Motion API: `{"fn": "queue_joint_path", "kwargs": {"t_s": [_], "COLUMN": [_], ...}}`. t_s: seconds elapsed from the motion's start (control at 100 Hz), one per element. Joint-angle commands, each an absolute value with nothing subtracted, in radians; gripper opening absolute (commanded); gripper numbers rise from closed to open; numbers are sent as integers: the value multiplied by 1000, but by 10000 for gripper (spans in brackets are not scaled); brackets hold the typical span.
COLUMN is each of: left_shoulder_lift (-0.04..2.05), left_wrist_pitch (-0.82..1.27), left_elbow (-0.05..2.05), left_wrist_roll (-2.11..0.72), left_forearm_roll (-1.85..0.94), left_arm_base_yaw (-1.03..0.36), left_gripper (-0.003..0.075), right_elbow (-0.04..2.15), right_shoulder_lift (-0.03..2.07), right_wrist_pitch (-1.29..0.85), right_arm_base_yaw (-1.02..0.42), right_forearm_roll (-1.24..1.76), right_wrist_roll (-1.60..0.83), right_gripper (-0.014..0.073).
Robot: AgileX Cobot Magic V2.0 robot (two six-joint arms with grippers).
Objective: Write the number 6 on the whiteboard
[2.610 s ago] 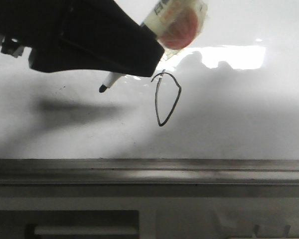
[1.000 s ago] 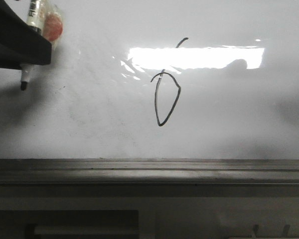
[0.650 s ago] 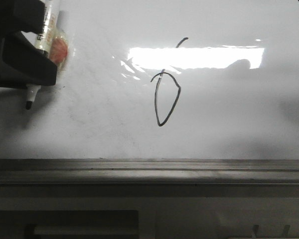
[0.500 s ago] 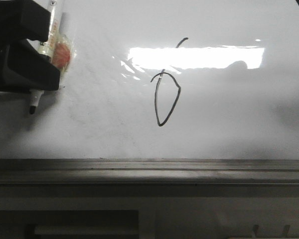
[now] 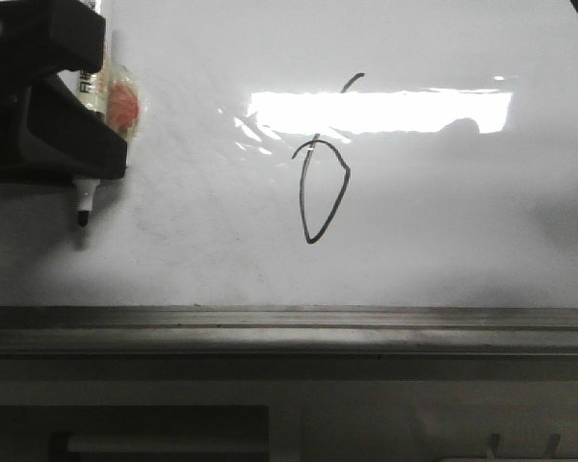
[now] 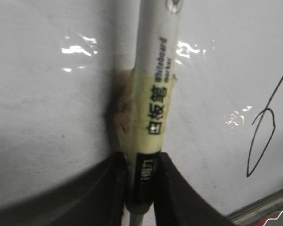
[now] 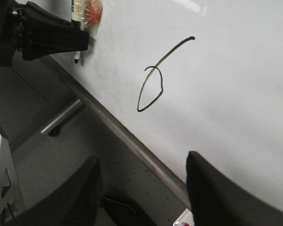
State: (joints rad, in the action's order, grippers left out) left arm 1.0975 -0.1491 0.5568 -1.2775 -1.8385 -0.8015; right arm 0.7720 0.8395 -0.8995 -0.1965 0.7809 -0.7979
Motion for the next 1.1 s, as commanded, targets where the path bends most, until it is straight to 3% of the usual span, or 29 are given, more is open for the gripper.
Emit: {"fn": "queue_joint_path", "kwargs": {"t_s": [0.0,0.25,0.4,0.47,0.95,1.09], "left_shoulder_lift": [1097,1085,1058,1041,683,562], "left_wrist_pitch": [-153,-153,-157,-159,-201,-198], "left_elbow": [583,583,583,581,492,480], "left_wrist_roll": [-1266,-1275,-1275,-1284,-1488,-1535], "left_forearm_roll": [-1839,-1796,-1773,-1771,-1773,-1771], "left_arm_base_yaw": [-792,-792,-792,-792,-792,-792], "left_gripper": [39,242,472,539,547,517], "right_elbow": [797,797,797,797,797,797], "right_shoulder_lift": [829,829,829,829,801,737], "right_wrist_pitch": [-870,-868,-866,-866,-874,-801], "right_arm_base_yaw": [-197,-197,-197,-197,-197,-197], "right_forearm_roll": [826,814,808,808,796,813], "right_wrist_roll": [-799,-799,-799,-799,-799,-799], "right_gripper": [359,359,359,359,356,264]}}
